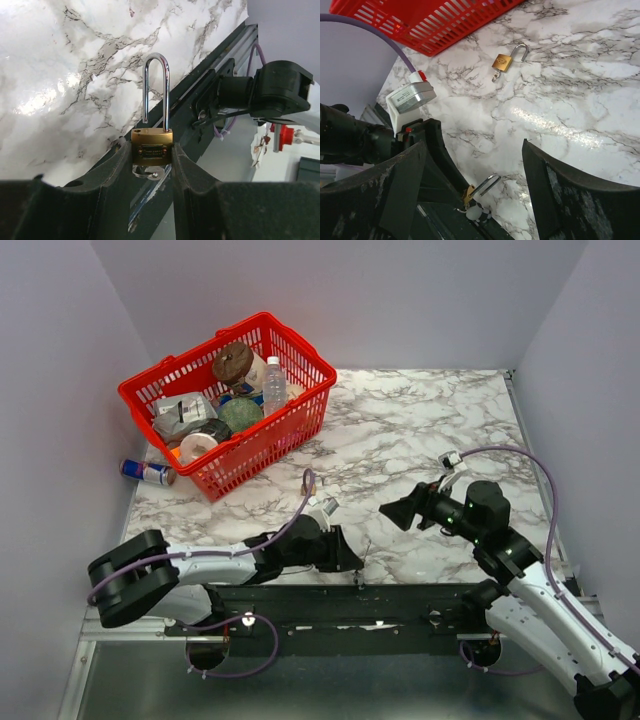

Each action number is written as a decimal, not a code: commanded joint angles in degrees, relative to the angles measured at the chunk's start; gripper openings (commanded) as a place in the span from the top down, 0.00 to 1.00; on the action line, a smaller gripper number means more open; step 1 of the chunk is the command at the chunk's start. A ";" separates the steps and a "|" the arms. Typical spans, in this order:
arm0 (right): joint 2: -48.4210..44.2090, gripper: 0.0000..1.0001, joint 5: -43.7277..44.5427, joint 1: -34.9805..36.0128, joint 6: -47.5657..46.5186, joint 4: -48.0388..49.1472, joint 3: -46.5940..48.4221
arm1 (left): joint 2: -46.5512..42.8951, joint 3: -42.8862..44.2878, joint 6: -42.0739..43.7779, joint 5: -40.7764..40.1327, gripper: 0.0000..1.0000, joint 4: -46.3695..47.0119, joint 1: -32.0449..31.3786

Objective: Unlock with the key

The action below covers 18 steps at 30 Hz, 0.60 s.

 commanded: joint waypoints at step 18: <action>-2.22 0.14 4.73 0.10 0.59 -2.61 -1.79 | 18.89 5.01 4.42 8.52 1.00 11.51 15.32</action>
